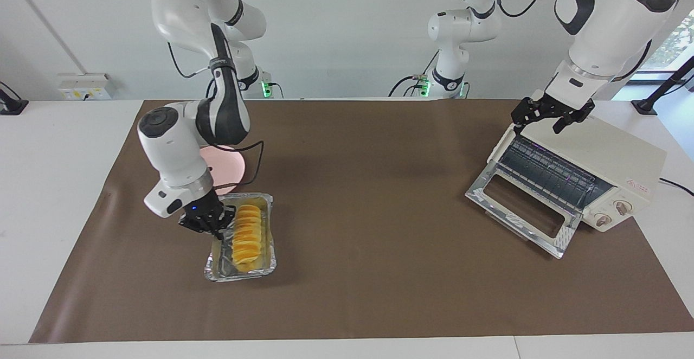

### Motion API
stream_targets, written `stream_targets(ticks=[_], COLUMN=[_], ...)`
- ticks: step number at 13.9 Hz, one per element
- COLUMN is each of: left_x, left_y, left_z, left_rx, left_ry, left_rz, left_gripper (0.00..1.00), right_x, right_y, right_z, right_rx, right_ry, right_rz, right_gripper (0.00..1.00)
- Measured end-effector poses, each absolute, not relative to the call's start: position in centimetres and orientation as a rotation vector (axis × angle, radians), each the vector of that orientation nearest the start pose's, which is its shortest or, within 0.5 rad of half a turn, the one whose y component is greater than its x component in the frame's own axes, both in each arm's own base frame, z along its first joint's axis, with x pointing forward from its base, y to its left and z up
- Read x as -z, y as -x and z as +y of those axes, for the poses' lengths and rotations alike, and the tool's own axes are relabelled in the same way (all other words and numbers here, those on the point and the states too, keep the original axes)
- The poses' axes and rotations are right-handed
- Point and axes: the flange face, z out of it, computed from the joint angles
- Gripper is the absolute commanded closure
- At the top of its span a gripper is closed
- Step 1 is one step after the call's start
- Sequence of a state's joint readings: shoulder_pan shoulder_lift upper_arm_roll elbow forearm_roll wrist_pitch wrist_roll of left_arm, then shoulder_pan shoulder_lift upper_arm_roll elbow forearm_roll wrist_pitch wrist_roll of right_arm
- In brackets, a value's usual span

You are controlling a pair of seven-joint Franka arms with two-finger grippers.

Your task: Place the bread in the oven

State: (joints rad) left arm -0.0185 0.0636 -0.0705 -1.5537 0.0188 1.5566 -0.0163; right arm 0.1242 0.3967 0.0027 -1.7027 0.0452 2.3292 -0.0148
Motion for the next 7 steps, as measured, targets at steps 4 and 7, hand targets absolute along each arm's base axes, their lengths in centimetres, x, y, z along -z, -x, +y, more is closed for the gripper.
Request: stream_targets(ticks=[4, 7], left_x=[-59.6, -59.6], left_y=[-56.9, -56.9], left_z=[-4.7, -4.7], left_rx=[-0.093, -0.093], left_ry=[3.121, 3.121], left_rz=[0.114, 0.114], left_gripper=[0.0, 0.0], right_x=[-38.8, -38.7], right_y=[-65.6, -64.0], right_z=[18.6, 23.6], right_rx=[0.33, 0.307], right_ry=[3.032, 3.011], right_rz=[-0.071, 0.045], right_gripper=[1.0, 1.0])
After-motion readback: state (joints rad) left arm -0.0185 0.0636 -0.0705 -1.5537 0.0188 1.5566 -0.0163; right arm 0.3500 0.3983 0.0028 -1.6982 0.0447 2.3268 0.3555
